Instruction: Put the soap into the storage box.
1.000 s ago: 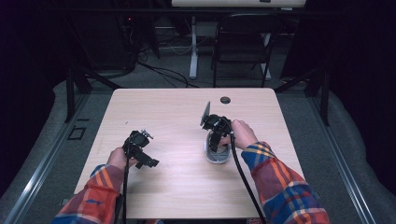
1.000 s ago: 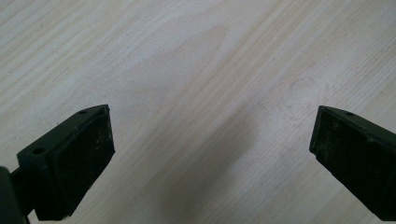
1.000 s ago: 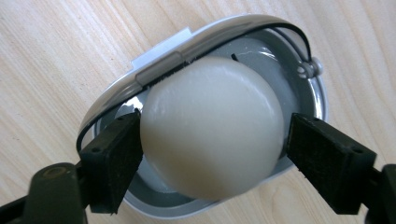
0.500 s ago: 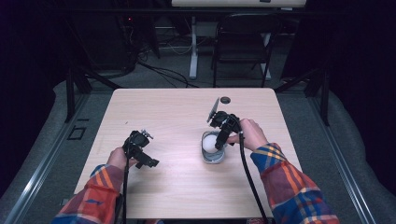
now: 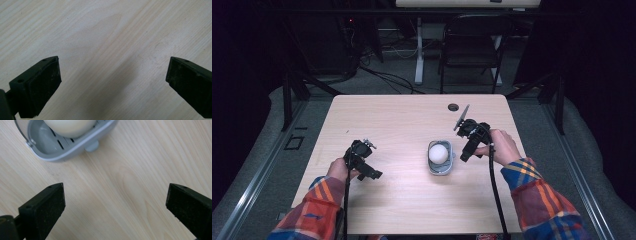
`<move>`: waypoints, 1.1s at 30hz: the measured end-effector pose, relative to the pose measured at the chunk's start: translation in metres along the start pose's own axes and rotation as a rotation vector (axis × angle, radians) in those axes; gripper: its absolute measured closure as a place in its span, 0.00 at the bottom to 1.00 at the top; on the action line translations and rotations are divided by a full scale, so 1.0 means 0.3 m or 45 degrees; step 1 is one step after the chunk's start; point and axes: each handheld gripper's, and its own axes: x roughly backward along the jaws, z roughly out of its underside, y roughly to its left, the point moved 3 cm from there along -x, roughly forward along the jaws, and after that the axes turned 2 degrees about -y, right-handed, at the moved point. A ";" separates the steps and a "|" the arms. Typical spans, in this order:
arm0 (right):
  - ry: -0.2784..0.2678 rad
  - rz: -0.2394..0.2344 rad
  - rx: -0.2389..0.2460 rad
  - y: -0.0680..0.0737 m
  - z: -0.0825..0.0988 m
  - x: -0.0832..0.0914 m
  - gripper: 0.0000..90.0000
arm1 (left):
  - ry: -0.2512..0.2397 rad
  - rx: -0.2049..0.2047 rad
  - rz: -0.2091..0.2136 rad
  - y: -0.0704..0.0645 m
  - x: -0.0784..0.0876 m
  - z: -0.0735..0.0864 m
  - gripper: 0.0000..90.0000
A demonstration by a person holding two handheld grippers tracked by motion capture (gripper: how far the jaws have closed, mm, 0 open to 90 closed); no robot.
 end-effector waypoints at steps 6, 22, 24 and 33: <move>0.010 0.030 -0.055 -0.040 0.089 0.012 0.02 | 0.004 0.005 0.000 -0.002 -0.002 0.000 0.00; 0.030 0.055 -0.219 -0.112 0.316 -0.032 0.02 | 0.004 0.007 -0.006 -0.003 -0.003 0.000 0.00; 0.027 0.053 -0.239 -0.116 0.339 -0.044 0.02 | 0.009 0.004 -0.005 -0.003 -0.002 0.000 0.00; 0.078 0.039 -0.249 -0.116 0.418 -0.115 0.02 | 0.008 0.003 -0.007 -0.003 -0.002 0.000 0.00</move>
